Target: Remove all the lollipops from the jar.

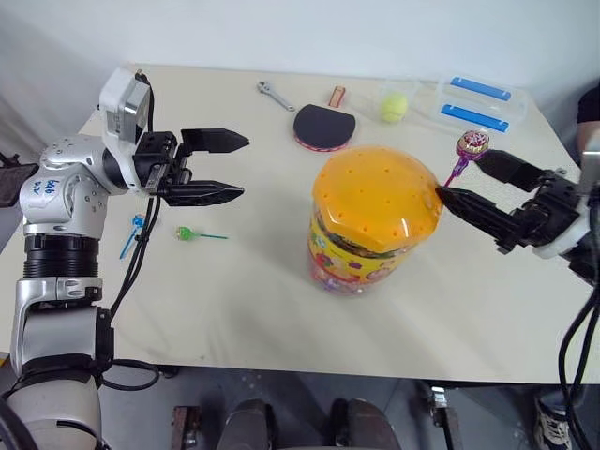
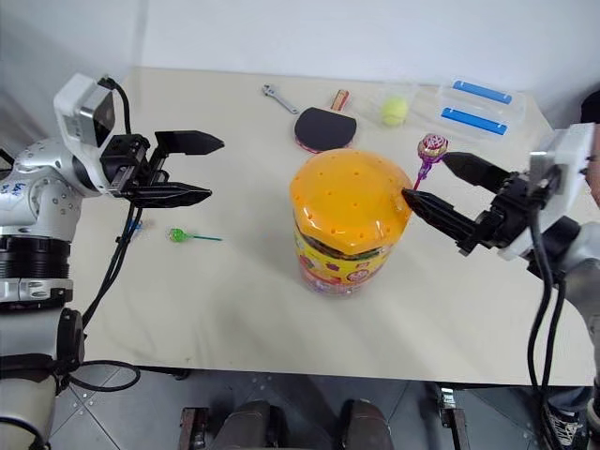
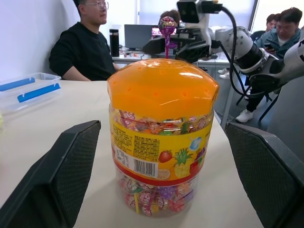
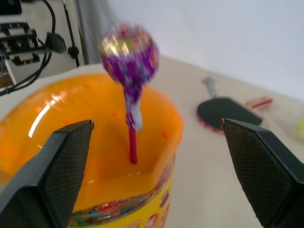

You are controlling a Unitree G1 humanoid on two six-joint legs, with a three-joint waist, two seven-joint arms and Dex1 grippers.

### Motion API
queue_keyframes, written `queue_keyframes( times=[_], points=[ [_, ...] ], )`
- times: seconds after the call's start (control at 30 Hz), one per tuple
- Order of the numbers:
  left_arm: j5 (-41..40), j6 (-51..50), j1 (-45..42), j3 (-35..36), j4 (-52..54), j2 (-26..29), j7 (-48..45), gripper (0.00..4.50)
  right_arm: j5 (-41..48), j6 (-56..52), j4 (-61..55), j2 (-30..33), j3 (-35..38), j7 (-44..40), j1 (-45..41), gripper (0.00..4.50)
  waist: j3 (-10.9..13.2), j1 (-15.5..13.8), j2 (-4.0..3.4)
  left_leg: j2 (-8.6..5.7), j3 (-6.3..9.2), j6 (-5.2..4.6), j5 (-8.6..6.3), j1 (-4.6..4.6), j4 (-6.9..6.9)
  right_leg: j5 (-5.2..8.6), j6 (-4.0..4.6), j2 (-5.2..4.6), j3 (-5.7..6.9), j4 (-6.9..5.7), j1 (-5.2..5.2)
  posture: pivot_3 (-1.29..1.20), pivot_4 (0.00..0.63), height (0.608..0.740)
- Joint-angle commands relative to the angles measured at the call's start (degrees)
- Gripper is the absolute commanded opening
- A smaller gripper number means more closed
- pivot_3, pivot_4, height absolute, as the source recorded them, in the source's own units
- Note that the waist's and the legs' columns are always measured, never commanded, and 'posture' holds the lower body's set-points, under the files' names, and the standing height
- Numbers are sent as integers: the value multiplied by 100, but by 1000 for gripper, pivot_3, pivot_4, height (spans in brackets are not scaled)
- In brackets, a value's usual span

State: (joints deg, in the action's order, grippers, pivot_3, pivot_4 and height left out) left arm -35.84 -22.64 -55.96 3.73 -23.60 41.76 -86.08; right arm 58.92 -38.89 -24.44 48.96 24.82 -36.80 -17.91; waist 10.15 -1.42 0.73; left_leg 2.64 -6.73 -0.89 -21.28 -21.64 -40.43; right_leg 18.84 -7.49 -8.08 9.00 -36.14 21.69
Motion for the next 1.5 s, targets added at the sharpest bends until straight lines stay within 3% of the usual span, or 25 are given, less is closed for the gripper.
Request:
queue_keyframes(
  times=[0.03, 0.43, 0.7, 0.8, 0.93, 1.03, 1.2, 1.37, 1.5],
  points=[
    [-64, 116, -70, 83, 82, 113, -632, 4500, -59, 94, 75, -75, -71, -40, -249, 3947, 0, 10, 0, 0, 0, 0, 0, 0, 1, 0, 0, 0, 0, 0, 2, 0, 150, 740],
    [-194, 50, 50, 189, 185, 173, -614, 4500, 194, -74, 283, 116, 278, 139, -1018, 46, 0, 6, 0, 1, -2, 0, 0, -1, 2, 0, 0, -1, -2, -1, 5, 0, 150, 740],
    [-282, 82, 47, 174, 134, 172, -642, 4500, -56, -121, 947, 448, 840, 811, -1570, 15, 0, 11, 0, 1, -3, 0, 0, -2, 3, 0, 0, -1, -2, -1, 6, 0, 150, 740],
    [-376, 37, 61, 233, 168, 146, -642, 4500, -632, -309, 1481, 872, 787, 1025, -1438, 15, 0, 9, 0, 1, -6, 0, 0, -2, 5, 0, 0, -1, -4, -1, 10, 0, 150, 740],
    [-462, 85, 168, 348, 290, 62, -469, 4500, -1932, -638, 2581, 1595, -254, 830, -687, 15, -5, 13, 8, 1, -5, 0, 0, -5, 9, 0, 0, -3, -3, -1, 12, 0, 150, 740],
    [-491, 35, 309, 378, 460, 50, -402, 4500, -2461, -1045, 3404, 1856, -1124, 440, -837, 15, -1, 56, -1, 1, -19, 0, 0, -5, 11, 0, 0, -4, -9, -1, 21, 0, 150, 740],
    [-473, -74, 567, 463, 742, 82, -198, 4500, -3518, -713, 5132, 1688, -2071, 80, -1622, 15, -3, 167, -34, -3, -21, 1, 1, -73, -13, 0, 0, -8, -13, -39, 96, 0, 150, 740],
    [-486, -161, 799, 568, 1020, 110, -54, 4500, -4076, -437, 6119, 1331, -2311, -27, -2093, 15, -3, 214, -36, 1, -21, 1, 1, -73, -8, 1, 1, -8, -6, -41, 100, 0, 150, 740],
    [-502, -310, 958, 683, 1242, 141, 74, 4500, -4244, -348, 6178, 1246, -2252, -249, -2106, 1053, -1, 201, -40, 1, -20, 1, 1, -74, -11, 1, 1, -10, -6, -44, 100, 0, 150, 740]
  ],
)
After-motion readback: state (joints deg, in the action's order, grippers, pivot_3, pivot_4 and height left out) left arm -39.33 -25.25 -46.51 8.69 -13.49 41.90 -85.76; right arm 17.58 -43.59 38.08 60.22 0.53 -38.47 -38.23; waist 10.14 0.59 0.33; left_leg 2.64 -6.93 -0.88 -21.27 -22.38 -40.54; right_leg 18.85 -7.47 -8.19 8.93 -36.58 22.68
